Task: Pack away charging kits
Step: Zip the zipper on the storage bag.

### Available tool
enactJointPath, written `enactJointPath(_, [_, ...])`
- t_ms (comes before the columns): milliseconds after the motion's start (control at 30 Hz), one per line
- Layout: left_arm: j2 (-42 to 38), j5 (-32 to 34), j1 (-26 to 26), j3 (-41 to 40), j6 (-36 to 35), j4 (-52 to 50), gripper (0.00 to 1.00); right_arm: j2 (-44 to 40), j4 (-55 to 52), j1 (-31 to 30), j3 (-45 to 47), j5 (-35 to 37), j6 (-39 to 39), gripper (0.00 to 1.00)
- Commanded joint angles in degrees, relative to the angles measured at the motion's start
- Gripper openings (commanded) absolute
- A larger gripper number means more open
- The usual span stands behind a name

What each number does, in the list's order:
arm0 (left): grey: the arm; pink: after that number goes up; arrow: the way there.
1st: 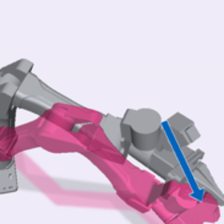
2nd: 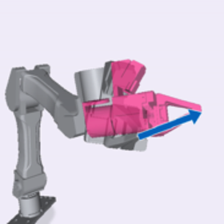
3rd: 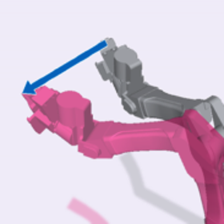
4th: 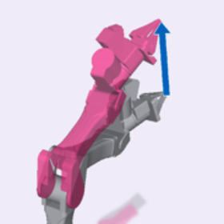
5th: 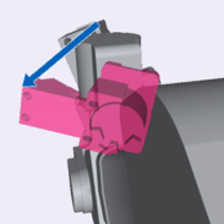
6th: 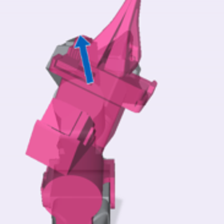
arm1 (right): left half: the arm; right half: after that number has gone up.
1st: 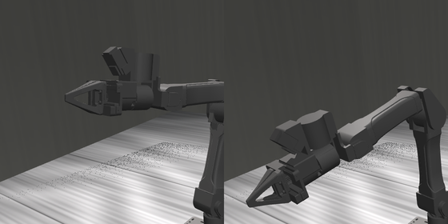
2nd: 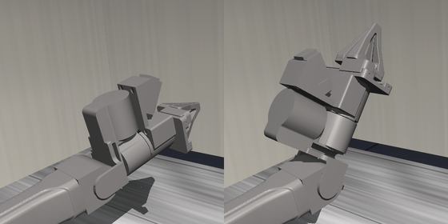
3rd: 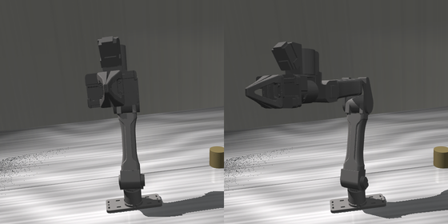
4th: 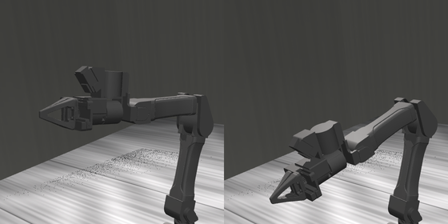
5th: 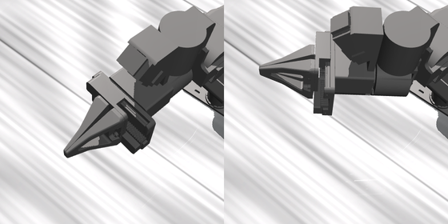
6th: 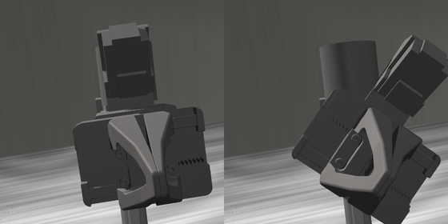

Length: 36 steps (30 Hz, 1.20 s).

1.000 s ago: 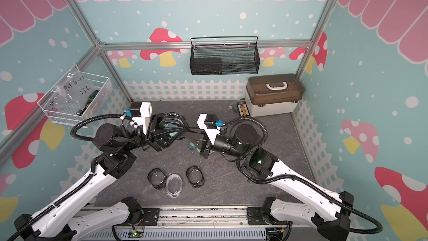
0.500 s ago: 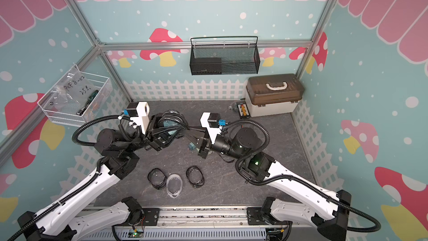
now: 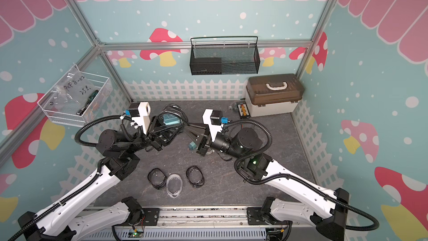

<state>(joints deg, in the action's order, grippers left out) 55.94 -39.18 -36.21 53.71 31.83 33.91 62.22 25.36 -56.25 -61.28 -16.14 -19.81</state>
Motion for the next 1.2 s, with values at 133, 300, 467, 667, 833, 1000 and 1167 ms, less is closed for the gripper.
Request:
enactJointPath(133, [-0.2,-2.4,-1.0,2.6,1.3,-1.1,0.5,1.1,2.9,0.6,0.1,3.3,0.6,0.0])
enactJointPath(300, [-0.7,-1.9,-1.0,3.7,0.8,-2.4,0.51,1.7,2.5,0.6,0.1,3.1,1.1,0.0])
enactJointPath(467, [-1.1,-0.2,-1.0,4.6,-0.3,-4.6,0.51,2.7,2.4,0.6,-0.2,2.0,1.0,0.0])
enactJointPath(667, [-1.3,2.8,-1.0,5.3,-2.4,-6.8,0.54,2.4,2.5,0.6,0.4,0.3,0.5,0.0])
enactJointPath(833, [-1.4,2.4,-0.9,5.8,-2.1,-6.6,0.47,1.8,2.4,0.6,0.9,1.0,0.8,0.0])
enactJointPath(1000, [-1.5,1.9,-1.0,5.9,-1.5,-5.8,0.22,2.9,1.7,0.6,0.4,1.6,1.2,0.0])
enactJointPath(1167, [-1.9,2.6,-0.9,5.7,-2.2,-7.3,0.0,2.6,-0.4,0.6,0.3,3.6,2.9,0.17])
